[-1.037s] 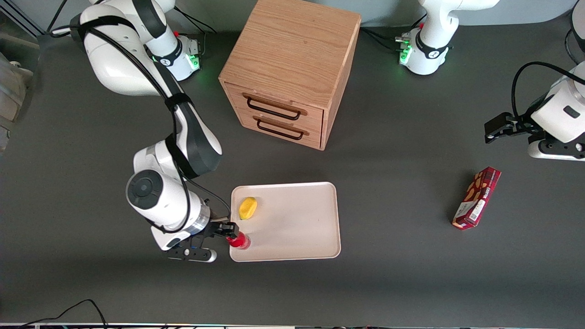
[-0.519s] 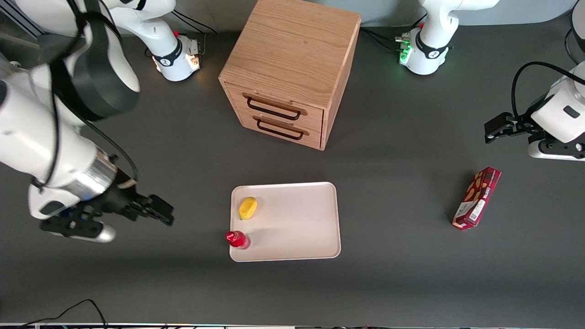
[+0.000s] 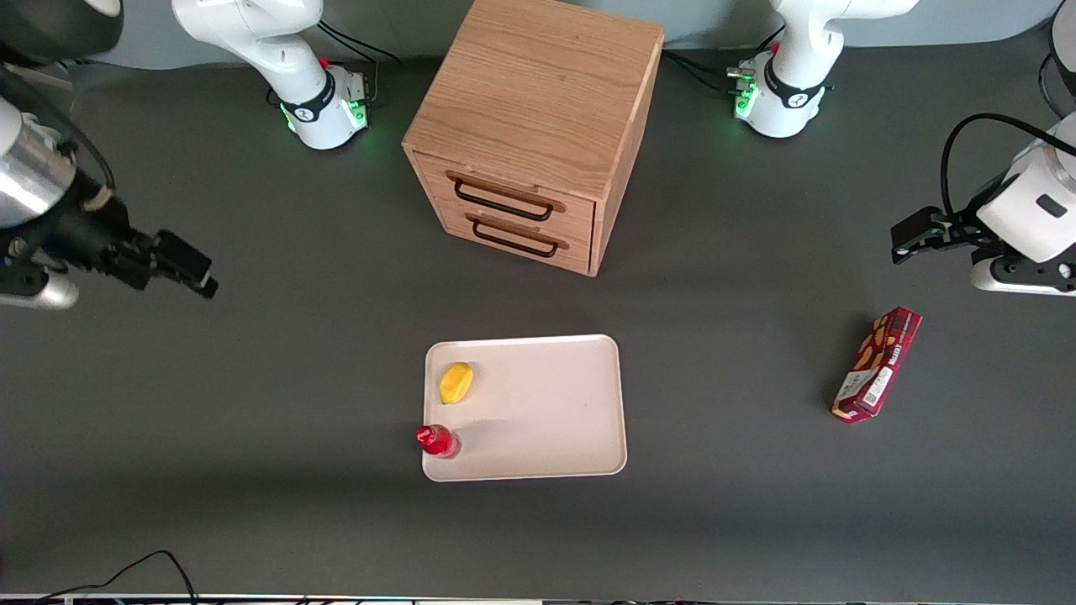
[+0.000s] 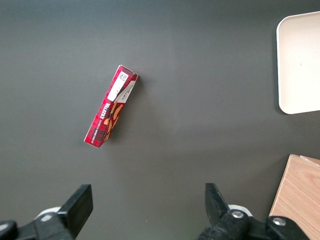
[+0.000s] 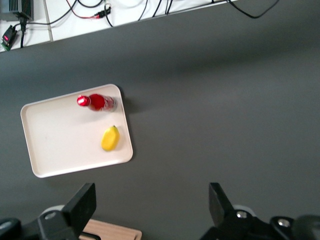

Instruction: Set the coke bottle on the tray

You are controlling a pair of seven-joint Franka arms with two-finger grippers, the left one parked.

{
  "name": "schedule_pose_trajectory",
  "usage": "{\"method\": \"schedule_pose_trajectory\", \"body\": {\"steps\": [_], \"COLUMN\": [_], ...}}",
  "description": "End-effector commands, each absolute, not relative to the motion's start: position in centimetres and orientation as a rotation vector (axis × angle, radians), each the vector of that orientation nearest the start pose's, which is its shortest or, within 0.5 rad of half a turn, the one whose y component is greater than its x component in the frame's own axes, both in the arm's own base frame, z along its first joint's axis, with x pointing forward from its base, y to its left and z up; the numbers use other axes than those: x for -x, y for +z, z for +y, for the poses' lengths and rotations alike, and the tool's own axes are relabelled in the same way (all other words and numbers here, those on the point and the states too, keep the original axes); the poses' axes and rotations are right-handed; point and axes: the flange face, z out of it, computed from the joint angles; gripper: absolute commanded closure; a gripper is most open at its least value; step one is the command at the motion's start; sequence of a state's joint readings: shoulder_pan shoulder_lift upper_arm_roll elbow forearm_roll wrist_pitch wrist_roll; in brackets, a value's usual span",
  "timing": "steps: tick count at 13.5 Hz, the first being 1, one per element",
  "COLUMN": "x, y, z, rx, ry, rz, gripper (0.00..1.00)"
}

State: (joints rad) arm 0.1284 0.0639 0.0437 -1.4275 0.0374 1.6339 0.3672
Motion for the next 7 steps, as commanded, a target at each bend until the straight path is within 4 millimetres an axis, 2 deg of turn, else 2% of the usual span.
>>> {"method": "schedule_pose_trajectory", "body": {"steps": [1,2,3,7], "x": [-51.3,-50.4,-50.5,-52.9], "y": [65.6,65.2,65.6,68.4], "z": [9.2,9.0,9.0,8.5], "rx": [3.042,3.041,3.042,3.027], "ry": [-0.238,-0.253,-0.26,-0.307], "rz": [0.287,0.282,0.26,0.276], "gripper": [0.0,0.0,0.0,0.0]}}
